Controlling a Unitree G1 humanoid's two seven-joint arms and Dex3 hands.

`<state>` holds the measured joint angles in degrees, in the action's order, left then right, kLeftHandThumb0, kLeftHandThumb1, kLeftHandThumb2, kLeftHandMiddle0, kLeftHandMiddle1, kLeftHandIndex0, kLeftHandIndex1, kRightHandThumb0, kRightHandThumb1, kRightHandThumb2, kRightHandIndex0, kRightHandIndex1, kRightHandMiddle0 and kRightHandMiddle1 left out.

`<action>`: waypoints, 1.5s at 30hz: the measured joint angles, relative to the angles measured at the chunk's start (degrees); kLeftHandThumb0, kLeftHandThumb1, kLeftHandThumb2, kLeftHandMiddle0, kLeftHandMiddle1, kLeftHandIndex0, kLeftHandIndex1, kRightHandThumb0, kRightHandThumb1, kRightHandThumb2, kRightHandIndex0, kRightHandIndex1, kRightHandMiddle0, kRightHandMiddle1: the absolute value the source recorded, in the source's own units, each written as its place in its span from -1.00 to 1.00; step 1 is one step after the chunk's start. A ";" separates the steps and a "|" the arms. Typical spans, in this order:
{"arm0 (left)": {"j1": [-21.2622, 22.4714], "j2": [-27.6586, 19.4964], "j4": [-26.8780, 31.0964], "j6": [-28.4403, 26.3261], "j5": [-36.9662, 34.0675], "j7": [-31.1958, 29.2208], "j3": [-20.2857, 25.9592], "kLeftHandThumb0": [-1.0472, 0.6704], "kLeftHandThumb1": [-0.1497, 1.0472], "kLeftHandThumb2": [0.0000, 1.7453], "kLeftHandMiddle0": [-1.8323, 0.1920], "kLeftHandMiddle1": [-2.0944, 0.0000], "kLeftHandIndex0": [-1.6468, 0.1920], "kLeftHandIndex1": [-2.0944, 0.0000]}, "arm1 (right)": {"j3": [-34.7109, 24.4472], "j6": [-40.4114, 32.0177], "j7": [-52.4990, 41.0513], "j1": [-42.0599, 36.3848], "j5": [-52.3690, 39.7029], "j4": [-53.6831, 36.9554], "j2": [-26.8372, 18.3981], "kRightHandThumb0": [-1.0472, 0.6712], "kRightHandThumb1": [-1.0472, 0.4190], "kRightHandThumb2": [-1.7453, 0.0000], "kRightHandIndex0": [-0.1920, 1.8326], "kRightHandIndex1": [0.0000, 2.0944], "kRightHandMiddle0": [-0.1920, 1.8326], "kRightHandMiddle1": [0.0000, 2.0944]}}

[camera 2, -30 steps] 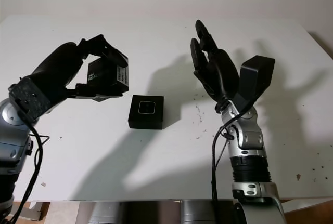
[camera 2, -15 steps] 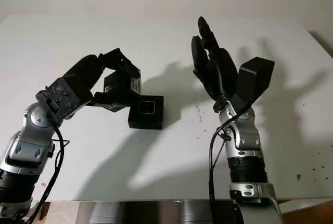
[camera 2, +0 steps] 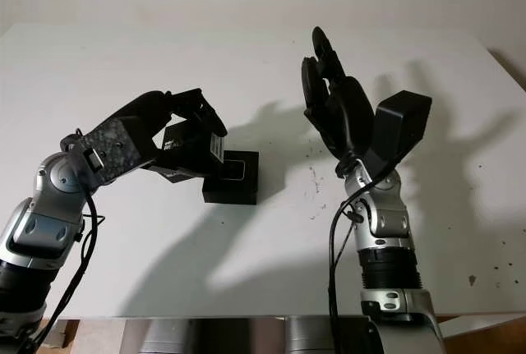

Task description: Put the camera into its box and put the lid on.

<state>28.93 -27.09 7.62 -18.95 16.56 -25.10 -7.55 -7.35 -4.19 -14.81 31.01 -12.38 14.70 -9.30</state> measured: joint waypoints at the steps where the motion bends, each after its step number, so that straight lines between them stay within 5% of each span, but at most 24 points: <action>1: 0.05 0.01 -0.17 0.39 0.03 0.00 -0.04 0.18 0.83 -0.94 0.34 -0.37 0.36 -0.36 | 0.00 0.03 0.07 0.00 0.00 0.00 0.06 -0.61 -1.00 0.37 -0.96 -0.95 -0.90 -0.95; 45: 3.53 1.24 -2.22 -6.38 -2.18 -6.13 -3.99 0.20 0.84 -0.94 0.41 -0.33 0.46 -0.42 | -0.14 0.04 1.50 -0.54 -0.48 -0.02 1.56 -0.60 -1.00 0.40 -0.95 -0.95 -0.89 -0.95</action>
<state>32.46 -25.86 5.40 -25.33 14.38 -31.23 -11.54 -7.49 -4.15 -13.31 30.46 -12.86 14.68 -7.73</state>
